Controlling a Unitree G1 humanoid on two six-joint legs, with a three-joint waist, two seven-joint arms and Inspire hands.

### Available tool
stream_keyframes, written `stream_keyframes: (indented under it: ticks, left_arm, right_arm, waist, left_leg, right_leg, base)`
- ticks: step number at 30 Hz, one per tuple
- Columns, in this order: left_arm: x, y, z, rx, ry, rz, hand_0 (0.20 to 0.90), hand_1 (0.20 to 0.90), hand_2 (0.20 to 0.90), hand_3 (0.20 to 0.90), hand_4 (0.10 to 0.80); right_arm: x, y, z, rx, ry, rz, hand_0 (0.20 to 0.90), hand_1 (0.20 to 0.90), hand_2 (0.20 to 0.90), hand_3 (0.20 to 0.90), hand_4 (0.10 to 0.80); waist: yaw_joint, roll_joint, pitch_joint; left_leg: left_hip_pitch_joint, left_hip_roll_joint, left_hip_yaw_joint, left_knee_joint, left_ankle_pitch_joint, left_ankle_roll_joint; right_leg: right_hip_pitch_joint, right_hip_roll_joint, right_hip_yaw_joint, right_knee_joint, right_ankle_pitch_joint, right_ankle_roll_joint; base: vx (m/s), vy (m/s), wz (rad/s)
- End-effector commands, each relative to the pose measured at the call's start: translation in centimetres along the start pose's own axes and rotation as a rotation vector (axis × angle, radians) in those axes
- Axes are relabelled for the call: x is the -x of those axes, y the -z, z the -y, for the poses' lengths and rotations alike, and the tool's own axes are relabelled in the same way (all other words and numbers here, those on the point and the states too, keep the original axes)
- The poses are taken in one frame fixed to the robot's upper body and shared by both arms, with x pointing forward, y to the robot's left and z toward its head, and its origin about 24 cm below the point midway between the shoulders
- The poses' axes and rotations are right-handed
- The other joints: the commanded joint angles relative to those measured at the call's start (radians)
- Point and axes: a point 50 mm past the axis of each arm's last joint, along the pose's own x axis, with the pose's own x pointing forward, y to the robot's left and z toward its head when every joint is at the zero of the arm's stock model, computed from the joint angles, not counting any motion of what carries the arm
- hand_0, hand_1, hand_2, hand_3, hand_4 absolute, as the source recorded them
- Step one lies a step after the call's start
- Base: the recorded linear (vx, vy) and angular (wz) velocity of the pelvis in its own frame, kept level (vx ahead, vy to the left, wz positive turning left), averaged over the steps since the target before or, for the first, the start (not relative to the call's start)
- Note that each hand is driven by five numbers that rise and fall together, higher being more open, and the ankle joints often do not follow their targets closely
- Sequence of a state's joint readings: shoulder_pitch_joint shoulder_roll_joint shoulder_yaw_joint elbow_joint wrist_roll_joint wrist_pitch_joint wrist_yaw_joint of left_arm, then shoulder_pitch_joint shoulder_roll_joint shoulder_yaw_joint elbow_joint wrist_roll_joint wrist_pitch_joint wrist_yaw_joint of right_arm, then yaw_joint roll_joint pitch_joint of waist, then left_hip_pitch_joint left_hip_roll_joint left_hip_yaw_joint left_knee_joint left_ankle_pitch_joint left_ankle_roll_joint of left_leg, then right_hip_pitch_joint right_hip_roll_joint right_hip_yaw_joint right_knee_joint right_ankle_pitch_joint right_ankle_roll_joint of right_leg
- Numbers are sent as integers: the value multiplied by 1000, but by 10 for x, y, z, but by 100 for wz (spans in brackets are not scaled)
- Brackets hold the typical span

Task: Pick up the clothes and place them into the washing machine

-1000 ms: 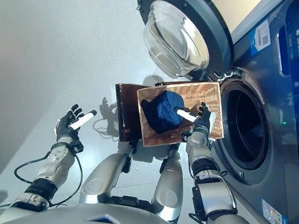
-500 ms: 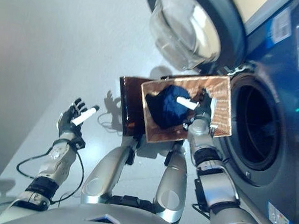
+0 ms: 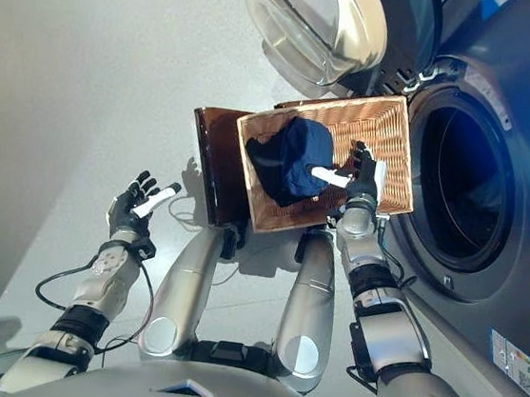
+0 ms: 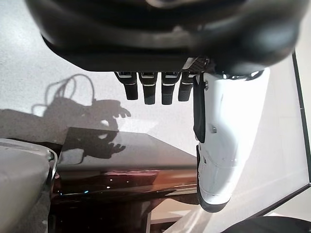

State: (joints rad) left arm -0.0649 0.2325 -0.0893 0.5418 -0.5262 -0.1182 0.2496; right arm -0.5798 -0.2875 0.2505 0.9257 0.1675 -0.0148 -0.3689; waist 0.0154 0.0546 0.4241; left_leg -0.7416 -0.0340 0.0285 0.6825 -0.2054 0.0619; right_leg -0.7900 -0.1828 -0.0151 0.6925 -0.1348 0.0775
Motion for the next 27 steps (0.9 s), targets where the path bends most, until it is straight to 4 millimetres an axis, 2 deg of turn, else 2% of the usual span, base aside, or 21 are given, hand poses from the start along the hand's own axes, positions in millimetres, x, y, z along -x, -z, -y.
stream_keyframes:
  ticks: [1, 2, 6, 11, 19, 24, 26, 27]
  left_arm:
    - [4, -17, -16, -36, -32, 114, 900, 900, 900, 900, 800]
    - [4, -17, -16, -36, -32, 114, 900, 900, 900, 900, 800]
    - [4, -18, -14, -32, -15, 118, 900, 900, 900, 900, 800]
    - [4, -21, -9, -38, 20, 128, 900, 900, 900, 900, 800]
    - [3, -26, -1, -50, 73, 145, 900, 900, 900, 900, 800]
    - [2, -34, 5, -49, 97, 172, 900, 900, 900, 900, 800]
    - [2, -37, 7, -49, 110, 184, 900, 900, 900, 900, 800]
    - [2, -37, 9, -47, 117, 184, 900, 900, 900, 900, 800]
  right_arm:
    - [-7, -44, -1, 46, -10, 171, 900, 900, 900, 900, 800]
    - [-7, -44, -1, 46, -10, 171, 900, 900, 900, 900, 800]
    - [-13, -68, -4, 64, -20, 210, 900, 900, 900, 900, 800]
    - [-20, -85, -3, 139, -7, 218, 900, 900, 900, 900, 800]
    - [-32, -81, 16, 281, 45, 105, 900, 900, 900, 900, 800]
    - [-33, -82, 12, 307, 12, 106, 900, 900, 900, 900, 800]
    - [-32, -86, 10, 321, -9, 119, 776, 776, 776, 776, 712]
    - [-33, -88, 9, 332, -16, 122, 453, 453, 453, 453, 480]
  waist:
    - [30, 24, -48]
    - [30, 24, -48]
    - [49, 41, -47]
    - [64, 62, -49]
    - [86, 90, -47]
    - [89, 92, -40]
    - [91, 91, -37]
    - [92, 91, -35]
  left_leg:
    - [26, -22, 12, 71, -95, -47]
    - [26, -22, 12, 71, -95, -47]
    - [4, -30, 17, 97, -103, -42]
    - [-26, -37, 21, 133, -117, -35]
    - [-69, -48, 23, 181, -129, -23]
    - [-97, -53, 24, 230, -150, -16]
    - [-112, -54, 24, 254, -160, -13]
    - [-119, -55, 25, 266, -165, -12]
  right_leg:
    - [29, 14, -4, -8, -7, -11]
    - [29, 14, -4, -8, -7, -11]
    - [3, 14, 5, 18, -14, -15]
    - [-26, 11, 12, 56, -28, -17]
    - [-67, 6, 17, 103, -44, -21]
    - [-100, 7, 25, 156, -65, -28]
    - [-114, 8, 29, 182, -78, -33]
    - [-121, 9, 30, 196, -85, -35]
  base:
    - [0, 0, 0]
    - [0, 0, 0]
    - [0, 0, 0]
    - [-9, 13, 2]
    - [-6, 4, 4]
    - [-6, 1, 4]
    - [-12, -7, 2]
    - [-22, -10, 5]
